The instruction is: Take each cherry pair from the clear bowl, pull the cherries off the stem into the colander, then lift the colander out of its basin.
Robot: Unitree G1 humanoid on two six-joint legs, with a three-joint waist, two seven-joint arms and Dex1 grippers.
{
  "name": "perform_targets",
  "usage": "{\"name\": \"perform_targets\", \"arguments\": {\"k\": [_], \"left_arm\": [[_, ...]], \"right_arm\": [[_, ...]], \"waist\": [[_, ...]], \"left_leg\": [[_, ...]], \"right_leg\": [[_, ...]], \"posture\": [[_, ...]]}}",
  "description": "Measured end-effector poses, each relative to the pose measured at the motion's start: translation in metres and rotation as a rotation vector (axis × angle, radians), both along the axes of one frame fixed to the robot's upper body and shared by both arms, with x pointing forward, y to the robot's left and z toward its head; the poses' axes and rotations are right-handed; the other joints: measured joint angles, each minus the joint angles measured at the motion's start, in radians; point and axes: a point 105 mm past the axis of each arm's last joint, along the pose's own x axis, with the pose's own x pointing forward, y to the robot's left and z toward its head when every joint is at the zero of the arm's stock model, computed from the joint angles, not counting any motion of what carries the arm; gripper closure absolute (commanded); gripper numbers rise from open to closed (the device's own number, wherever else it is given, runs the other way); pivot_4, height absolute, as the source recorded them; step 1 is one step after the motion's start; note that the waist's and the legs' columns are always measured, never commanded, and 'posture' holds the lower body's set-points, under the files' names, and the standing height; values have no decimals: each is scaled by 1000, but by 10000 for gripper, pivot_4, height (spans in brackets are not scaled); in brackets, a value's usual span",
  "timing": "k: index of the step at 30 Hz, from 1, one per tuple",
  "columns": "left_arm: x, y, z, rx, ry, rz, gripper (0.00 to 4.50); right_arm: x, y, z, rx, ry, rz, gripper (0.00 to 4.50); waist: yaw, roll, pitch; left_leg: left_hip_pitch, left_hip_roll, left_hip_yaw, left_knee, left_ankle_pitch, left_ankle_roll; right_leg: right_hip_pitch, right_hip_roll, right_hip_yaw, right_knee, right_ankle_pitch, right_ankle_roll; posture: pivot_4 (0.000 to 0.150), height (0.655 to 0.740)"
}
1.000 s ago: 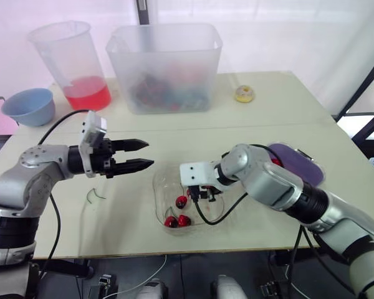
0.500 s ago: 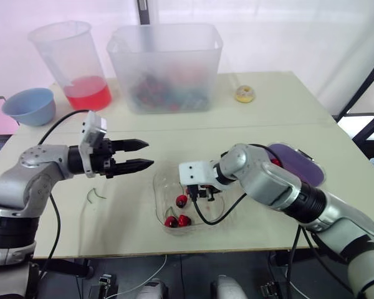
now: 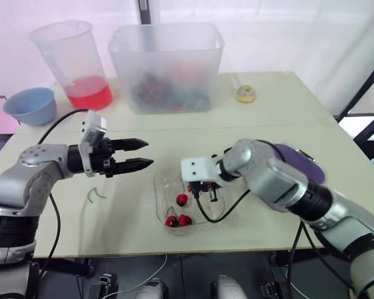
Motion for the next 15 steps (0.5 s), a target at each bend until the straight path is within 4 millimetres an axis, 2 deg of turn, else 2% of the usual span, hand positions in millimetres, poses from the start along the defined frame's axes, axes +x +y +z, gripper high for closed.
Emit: {"name": "perform_targets", "arguments": {"k": [4, 9, 12, 15], "left_arm": [[2, -6, 14, -94, 16, -36, 13648], [6, -6, 51, -256, -10, -63, 13648], [16, -2, 59, -306, 6, -26, 13648], [31, -12, 67, -397, 17, 6, 13648]], "right_arm": [[-2, -2, 47, 89, -149, 97, 39323], [-9, -9, 79, 194, -258, 196, 39323], [-5, -16, 96, 226, -370, 203, 39323], [5, -18, 113, 311, -537, 145, 39323]], "waist": [[1, 0, 0], [0, 0, 0], [-1, 0, 0], [1, -1, 0]], "left_leg": [[0, 0, 0, 0, 0, 0], [0, -1, 1, 1, 0, 0], [0, -1, 1, 1, 0, 0], [0, -1, 1, 2, 0, 0]], "right_leg": [[1, 0, 0, 0, 0, 0], [1, 0, 0, 0, 0, 0], [0, 0, 0, 1, 0, 0], [1, 0, -1, 2, 0, 0]], "posture": [[1500, 7400], [1500, 7400], [1500, 7400], [1500, 7400]]}}
